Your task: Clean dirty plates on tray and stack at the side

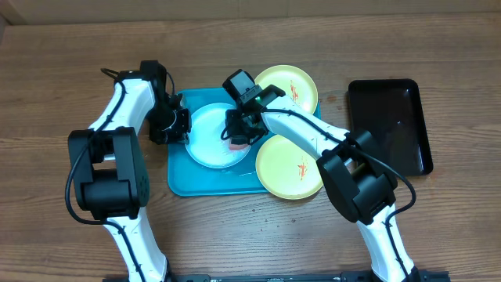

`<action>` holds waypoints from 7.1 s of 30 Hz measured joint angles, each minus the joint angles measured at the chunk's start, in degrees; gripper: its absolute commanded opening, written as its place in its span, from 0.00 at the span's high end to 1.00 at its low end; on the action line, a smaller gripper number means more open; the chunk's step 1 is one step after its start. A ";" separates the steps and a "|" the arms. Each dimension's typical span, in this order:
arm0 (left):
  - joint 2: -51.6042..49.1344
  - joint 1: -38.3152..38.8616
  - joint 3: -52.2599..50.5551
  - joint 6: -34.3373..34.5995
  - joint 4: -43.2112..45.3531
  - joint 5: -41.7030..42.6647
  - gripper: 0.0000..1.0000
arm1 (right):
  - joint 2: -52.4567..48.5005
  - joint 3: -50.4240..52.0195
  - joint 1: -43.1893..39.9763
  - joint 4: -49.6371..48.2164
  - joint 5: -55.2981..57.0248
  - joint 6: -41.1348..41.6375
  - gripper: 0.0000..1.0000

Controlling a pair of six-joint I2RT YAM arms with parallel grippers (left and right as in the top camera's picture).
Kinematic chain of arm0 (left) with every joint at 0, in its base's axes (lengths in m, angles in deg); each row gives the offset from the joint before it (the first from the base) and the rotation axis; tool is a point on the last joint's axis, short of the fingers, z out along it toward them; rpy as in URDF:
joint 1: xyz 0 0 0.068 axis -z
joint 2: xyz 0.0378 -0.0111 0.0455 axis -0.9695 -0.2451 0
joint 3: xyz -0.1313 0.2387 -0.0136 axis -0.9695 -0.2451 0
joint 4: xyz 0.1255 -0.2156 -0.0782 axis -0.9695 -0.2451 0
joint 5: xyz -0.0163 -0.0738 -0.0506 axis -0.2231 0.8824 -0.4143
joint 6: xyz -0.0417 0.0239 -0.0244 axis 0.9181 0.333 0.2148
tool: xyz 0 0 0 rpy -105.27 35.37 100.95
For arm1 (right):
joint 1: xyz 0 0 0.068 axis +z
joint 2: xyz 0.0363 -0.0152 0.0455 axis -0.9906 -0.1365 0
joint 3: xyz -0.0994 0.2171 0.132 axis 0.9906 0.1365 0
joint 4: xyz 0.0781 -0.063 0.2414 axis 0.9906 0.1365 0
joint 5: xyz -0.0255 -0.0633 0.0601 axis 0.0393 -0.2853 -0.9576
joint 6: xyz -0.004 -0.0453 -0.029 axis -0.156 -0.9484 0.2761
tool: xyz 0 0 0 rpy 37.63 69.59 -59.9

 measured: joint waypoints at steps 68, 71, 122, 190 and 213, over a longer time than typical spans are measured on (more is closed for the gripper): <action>-0.79 -4.46 -0.02 -5.99 -2.23 6.25 0.96 | -1.46 -0.22 1.60 -13.40 1.25 -11.54 0.96; -0.79 -4.46 -0.02 -5.99 -1.88 6.58 0.96 | -1.46 -0.22 -0.48 -13.31 3.21 -11.56 0.96; -0.79 -1.51 -1.22 -16.13 1.22 6.19 0.67 | 4.87 -32.00 -9.09 36.96 -6.82 -12.94 0.96; 34.14 25.07 -5.79 23.45 2.21 -67.45 0.96 | 4.90 -33.00 -15.28 41.86 -1.79 -14.38 0.96; 34.10 31.39 -15.50 29.70 8.55 -77.96 0.96 | 4.90 -33.00 -15.28 41.51 -1.79 -14.38 0.96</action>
